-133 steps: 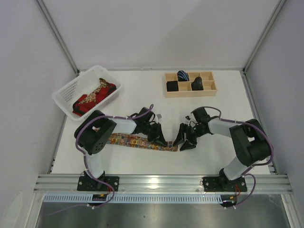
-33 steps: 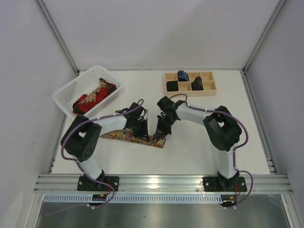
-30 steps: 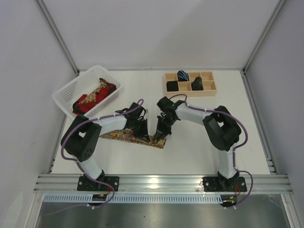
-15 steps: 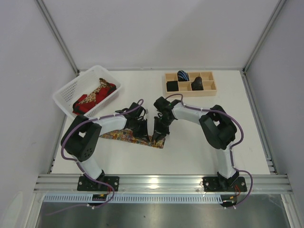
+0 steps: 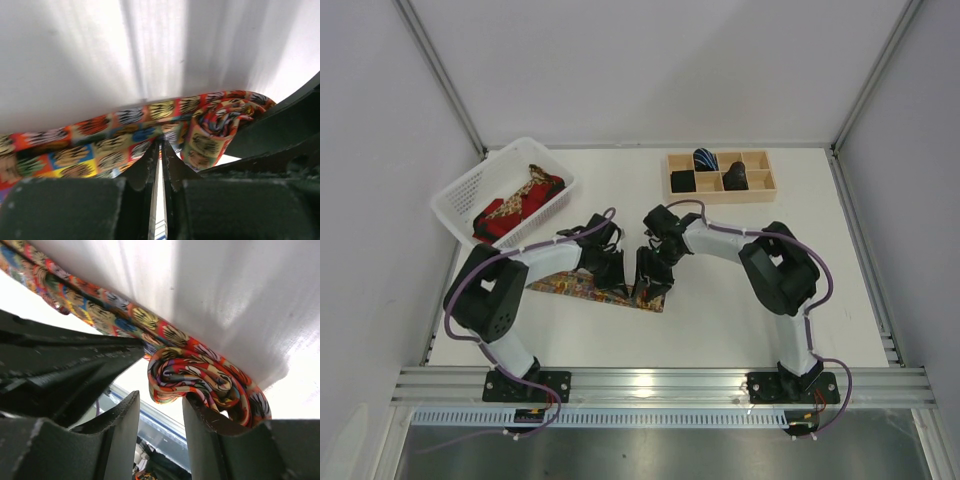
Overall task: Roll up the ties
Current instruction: Roll the tie
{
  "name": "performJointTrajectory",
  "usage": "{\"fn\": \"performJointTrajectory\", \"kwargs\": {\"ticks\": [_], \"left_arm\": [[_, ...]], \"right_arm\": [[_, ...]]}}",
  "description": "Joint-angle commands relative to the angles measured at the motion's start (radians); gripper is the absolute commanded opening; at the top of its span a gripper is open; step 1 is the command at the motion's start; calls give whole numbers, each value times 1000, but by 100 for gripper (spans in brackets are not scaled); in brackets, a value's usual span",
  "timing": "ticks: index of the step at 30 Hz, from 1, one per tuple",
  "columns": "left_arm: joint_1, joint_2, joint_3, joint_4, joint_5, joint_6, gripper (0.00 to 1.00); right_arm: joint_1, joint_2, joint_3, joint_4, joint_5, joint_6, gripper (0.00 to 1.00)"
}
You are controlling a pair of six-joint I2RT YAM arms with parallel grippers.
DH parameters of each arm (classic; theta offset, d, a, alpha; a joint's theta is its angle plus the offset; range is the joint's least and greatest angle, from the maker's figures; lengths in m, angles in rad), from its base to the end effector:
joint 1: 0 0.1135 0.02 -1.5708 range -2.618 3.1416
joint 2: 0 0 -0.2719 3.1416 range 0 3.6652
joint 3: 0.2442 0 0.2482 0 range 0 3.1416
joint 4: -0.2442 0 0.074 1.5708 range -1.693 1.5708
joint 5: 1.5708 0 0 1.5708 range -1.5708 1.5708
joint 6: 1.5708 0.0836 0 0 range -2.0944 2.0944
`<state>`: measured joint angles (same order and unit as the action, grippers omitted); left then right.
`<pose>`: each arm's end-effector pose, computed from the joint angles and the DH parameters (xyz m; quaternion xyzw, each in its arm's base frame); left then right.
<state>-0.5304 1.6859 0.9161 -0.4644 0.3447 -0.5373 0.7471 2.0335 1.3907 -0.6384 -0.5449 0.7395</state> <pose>0.2586 -0.1844 0.1150 0.0254 0.9714 -0.2295 0.0560 0.2726 0.3115 0.1210 0.0424 -0.9529 -0.2901 0.0779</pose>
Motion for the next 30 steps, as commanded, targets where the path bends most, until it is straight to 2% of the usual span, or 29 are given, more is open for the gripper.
{"fn": "performJointTrajectory", "kwargs": {"ticks": [1,11,17,30], "left_arm": [[38,-63,3,-39,-6,36,10],[93,-124,6,-53,60,36,11],[98,-129,18,-46,100,36,11],[98,-80,32,52,296,-26,10]], "right_arm": [[-5,-45,-44,100,-26,-2,45],[-14,-59,-96,253,-107,27,43],[-17,-38,-107,263,-127,24,43],[-49,-170,-125,220,-165,11,46]]}}
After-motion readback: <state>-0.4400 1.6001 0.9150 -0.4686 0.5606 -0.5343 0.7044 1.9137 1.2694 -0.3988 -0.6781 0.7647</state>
